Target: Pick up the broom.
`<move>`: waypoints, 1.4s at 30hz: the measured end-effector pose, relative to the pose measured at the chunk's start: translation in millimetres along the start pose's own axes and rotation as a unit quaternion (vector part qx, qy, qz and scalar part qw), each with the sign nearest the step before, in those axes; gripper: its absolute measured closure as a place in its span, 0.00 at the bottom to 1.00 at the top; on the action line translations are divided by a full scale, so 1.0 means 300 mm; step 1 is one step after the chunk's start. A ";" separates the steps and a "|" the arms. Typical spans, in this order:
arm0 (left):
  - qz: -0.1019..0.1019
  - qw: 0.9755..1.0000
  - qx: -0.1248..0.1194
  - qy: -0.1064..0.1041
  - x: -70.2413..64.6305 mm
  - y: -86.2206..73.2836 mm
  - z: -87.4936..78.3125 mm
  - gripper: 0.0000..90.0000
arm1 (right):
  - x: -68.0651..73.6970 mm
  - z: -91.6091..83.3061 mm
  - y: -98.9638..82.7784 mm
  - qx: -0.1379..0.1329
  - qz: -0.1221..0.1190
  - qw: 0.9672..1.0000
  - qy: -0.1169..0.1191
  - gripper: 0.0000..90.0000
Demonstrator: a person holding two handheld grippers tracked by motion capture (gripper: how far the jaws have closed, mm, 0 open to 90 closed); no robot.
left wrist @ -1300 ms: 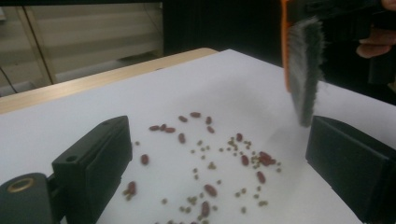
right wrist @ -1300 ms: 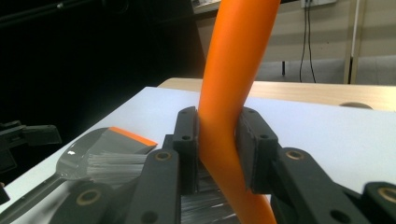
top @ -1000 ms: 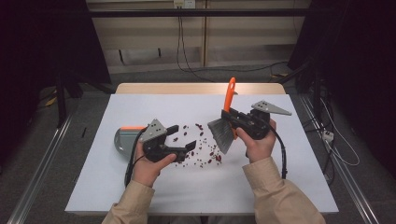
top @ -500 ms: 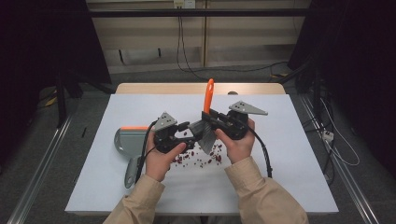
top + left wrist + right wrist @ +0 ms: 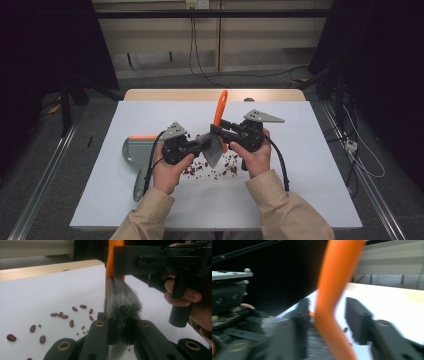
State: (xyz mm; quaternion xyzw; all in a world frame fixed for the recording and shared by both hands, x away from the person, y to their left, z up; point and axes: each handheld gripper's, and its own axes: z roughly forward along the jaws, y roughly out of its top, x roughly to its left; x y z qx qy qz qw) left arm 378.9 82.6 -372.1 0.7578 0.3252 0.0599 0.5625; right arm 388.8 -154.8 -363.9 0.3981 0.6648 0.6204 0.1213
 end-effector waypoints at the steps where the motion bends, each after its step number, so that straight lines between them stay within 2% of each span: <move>1: 0.000 1.000 -0.002 0.000 0.002 0.000 -0.003 0.95 | -0.006 -0.007 0.002 -0.002 0.000 1.000 0.004 0.51; 3: -0.001 1.000 -0.005 -0.002 0.007 0.001 -0.010 0.95 | -0.022 -0.025 0.003 -0.006 0.004 1.000 0.021 0.47; 6: -0.001 1.000 -0.009 -0.008 0.015 0.005 -0.019 0.95 | -0.046 -0.056 0.001 -0.011 0.004 0.999 0.032 0.44; 9: -0.003 1.000 -0.011 -0.010 0.018 0.006 -0.022 0.95 | -0.067 -0.080 -0.008 -0.004 -0.005 0.999 0.035 0.42; 19: 0.002 1.000 -0.008 -0.028 0.017 0.010 -0.023 0.95 | -0.124 -0.105 -0.055 0.001 0.004 0.998 0.059 0.42; 26: 0.008 0.999 -0.009 -0.037 0.012 0.021 -0.034 0.95 | -0.127 -0.099 -0.074 0.018 0.005 0.996 0.083 0.42; 33: 0.006 0.999 -0.011 -0.042 0.015 0.022 -0.037 0.95 | -0.117 -0.080 -0.085 0.028 0.002 0.995 0.096 0.42; 39: 0.008 0.997 -0.013 -0.073 0.005 0.026 -0.031 0.95 | -0.120 -0.062 -0.095 0.030 -0.002 0.993 0.114 0.43; 42: 0.009 0.995 -0.014 -0.095 0.006 0.027 -0.028 0.95 | -0.125 -0.052 -0.101 0.032 0.000 0.989 0.142 0.40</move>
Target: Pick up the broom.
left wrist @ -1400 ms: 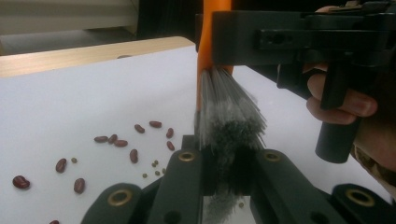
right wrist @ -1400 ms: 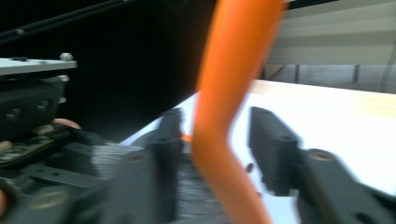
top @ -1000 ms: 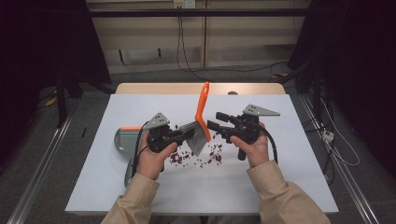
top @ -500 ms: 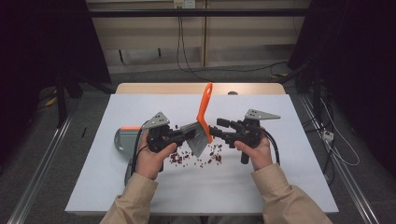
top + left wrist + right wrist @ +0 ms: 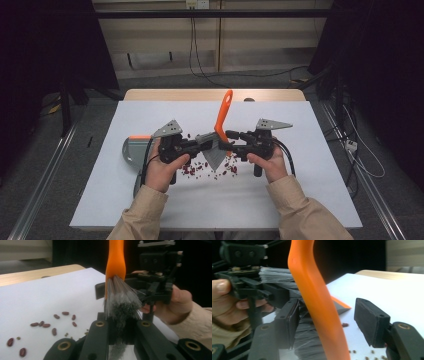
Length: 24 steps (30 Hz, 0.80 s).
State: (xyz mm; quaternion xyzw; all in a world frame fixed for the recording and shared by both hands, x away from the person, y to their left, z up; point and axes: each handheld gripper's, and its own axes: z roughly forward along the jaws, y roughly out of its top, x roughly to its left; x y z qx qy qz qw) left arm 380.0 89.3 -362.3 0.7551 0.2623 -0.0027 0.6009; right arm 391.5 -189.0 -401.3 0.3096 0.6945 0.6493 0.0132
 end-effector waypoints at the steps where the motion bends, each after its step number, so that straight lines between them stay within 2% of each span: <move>1: 0.000 1.000 -0.003 -0.010 0.001 0.000 0.001 0.95 | -0.002 0.002 -0.002 -0.001 -0.001 1.000 0.011 0.40; 2: 0.003 1.000 -0.003 -0.013 0.000 0.001 0.002 0.95 | -0.003 0.003 -0.003 -0.001 0.001 1.000 0.022 0.40; 4: 0.011 1.000 -0.002 -0.019 -0.001 0.002 0.005 0.95 | -0.002 0.002 -0.005 0.003 0.002 0.999 0.044 0.52; 5: 0.012 1.000 -0.002 -0.021 0.001 0.001 0.005 0.95 | 0.000 0.000 -0.005 0.003 -0.001 0.999 0.052 0.54; 6: 0.011 1.000 -0.006 -0.019 0.004 0.001 0.003 0.95 | 0.002 -0.001 -0.005 0.005 -0.003 0.999 0.054 0.57; 9: 0.011 1.000 -0.016 -0.012 0.015 0.003 -0.008 0.94 | 0.004 -0.013 -0.005 0.022 -0.008 0.998 0.060 0.75; 10: 0.008 1.000 -0.020 -0.013 0.019 0.002 -0.011 0.92 | 0.006 -0.018 -0.003 0.023 -0.008 0.997 0.069 0.76; 11: 0.007 1.000 -0.022 -0.011 0.021 0.001 -0.011 0.90 | 0.013 -0.021 0.000 0.022 -0.011 0.997 0.067 0.77; 13: 0.007 1.000 -0.027 0.000 0.023 0.001 -0.011 0.83 | 0.026 -0.029 0.012 0.027 -0.017 0.998 0.058 0.78; 16: 0.021 0.999 -0.018 0.030 0.029 0.000 -0.017 0.71 | 0.026 -0.046 0.023 0.034 -0.012 0.999 0.039 0.78; 18: 0.026 0.999 -0.009 0.044 0.036 -0.002 -0.025 0.68 | 0.019 -0.063 0.028 0.044 -0.011 0.999 0.017 0.78; 20: 0.028 0.998 -0.003 0.058 0.043 -0.003 -0.030 0.59 | 0.011 -0.083 0.033 0.054 -0.008 0.998 -0.007 0.78; 24: 0.039 0.996 0.007 0.075 0.051 -0.004 -0.036 0.52 | -0.003 -0.112 0.039 0.066 -0.004 0.997 -0.046 0.78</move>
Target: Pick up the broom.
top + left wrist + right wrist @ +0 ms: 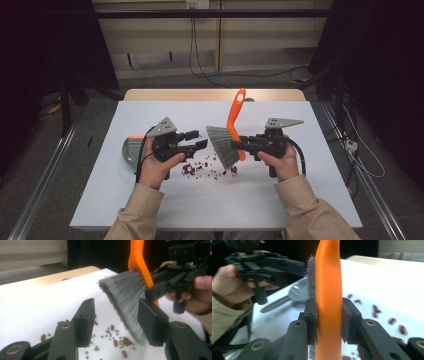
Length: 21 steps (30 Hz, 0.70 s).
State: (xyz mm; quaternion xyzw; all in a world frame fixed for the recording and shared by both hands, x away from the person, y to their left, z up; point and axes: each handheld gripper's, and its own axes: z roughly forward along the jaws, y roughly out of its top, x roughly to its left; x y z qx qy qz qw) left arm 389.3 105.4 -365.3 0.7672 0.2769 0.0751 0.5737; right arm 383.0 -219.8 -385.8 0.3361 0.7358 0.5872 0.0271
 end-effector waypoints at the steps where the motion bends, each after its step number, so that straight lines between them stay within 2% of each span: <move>1: 0.002 1.000 0.002 0.004 0.001 0.000 -0.002 0.49 | -0.002 -0.005 0.000 0.004 -0.001 1.000 -0.015 0.78; 3: 0.006 1.000 0.004 0.008 0.003 -0.001 -0.005 0.45 | -0.006 -0.014 0.002 0.012 -0.006 0.999 -0.038 0.78; 8: 0.009 1.000 0.017 0.025 0.013 -0.006 -0.017 0.37 | -0.017 -0.033 0.005 0.029 0.004 0.997 -0.076 0.78; 10: 0.008 0.999 0.020 0.032 0.017 -0.009 -0.025 0.34 | -0.020 -0.040 0.008 0.042 -0.002 0.995 -0.091 0.78; 13: 0.011 0.999 0.025 0.042 0.026 -0.015 -0.038 0.29 | -0.025 -0.051 0.012 0.057 -0.010 0.990 -0.125 0.78; 15: 0.011 0.998 0.028 0.048 0.033 -0.021 -0.048 0.26 | -0.035 -0.061 0.013 0.057 -0.005 0.990 -0.132 0.78; 21: 0.013 0.997 0.036 0.061 0.051 -0.040 -0.080 0.20 | -0.056 -0.087 0.016 0.068 -0.004 0.982 -0.174 0.78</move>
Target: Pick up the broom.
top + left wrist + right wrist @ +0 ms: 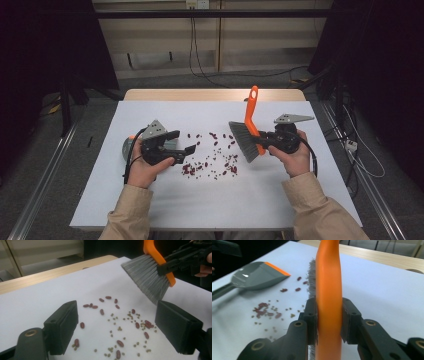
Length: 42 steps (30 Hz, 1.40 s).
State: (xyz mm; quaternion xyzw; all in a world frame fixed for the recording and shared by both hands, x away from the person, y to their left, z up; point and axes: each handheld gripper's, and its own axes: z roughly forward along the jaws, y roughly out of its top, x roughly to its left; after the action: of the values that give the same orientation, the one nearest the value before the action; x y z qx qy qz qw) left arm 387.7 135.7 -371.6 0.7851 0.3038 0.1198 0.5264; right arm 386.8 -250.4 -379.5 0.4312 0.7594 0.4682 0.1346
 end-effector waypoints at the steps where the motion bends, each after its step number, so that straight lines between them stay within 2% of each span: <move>1: -0.001 1.000 0.000 0.002 0.003 -0.004 -0.004 0.20 | -0.003 -0.001 0.000 0.005 0.000 1.000 -0.011 0.78; 5: 0.003 1.000 0.007 0.012 0.016 -0.014 -0.023 0.17 | -0.016 0.003 0.003 0.024 -0.001 0.999 -0.039 0.78; 8: 0.004 1.000 0.008 0.016 0.023 -0.023 -0.035 0.17 | -0.029 0.005 0.004 0.034 -0.005 0.998 -0.050 0.78; 13: 0.000 1.000 0.008 0.027 0.039 -0.038 -0.051 0.16 | -0.048 0.009 0.011 0.062 -0.018 0.995 -0.082 0.78; 17: -0.004 0.999 0.009 0.033 0.053 -0.049 -0.060 0.15 | -0.061 0.026 0.015 0.080 -0.018 0.992 -0.097 0.78; 23: -0.003 0.999 0.012 0.035 0.068 -0.062 -0.066 0.15 | -0.062 0.084 0.023 0.103 -0.033 0.988 -0.110 0.78; 30: -0.004 0.999 0.013 0.040 0.077 -0.074 -0.075 0.13 | -0.061 0.145 0.023 0.113 -0.026 0.988 -0.098 0.79; 36: -0.006 0.999 0.012 0.042 0.080 -0.085 -0.081 0.13 | -0.048 0.177 0.019 0.107 -0.025 0.990 -0.090 0.78; 39: -0.003 0.999 0.012 0.042 0.079 -0.088 -0.085 0.13 | -0.045 0.183 0.018 0.099 -0.012 0.992 -0.081 0.76; 42: -0.005 0.999 0.011 0.044 0.078 -0.091 -0.087 0.13 | -0.050 0.184 0.017 0.089 0.011 0.994 -0.065 0.66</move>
State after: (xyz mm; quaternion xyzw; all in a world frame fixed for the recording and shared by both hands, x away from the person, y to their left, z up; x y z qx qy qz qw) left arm 383.4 176.7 -388.3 0.7834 0.3315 0.1483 0.5044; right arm 431.8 -228.4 -407.3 0.4792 0.7828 0.3715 0.1400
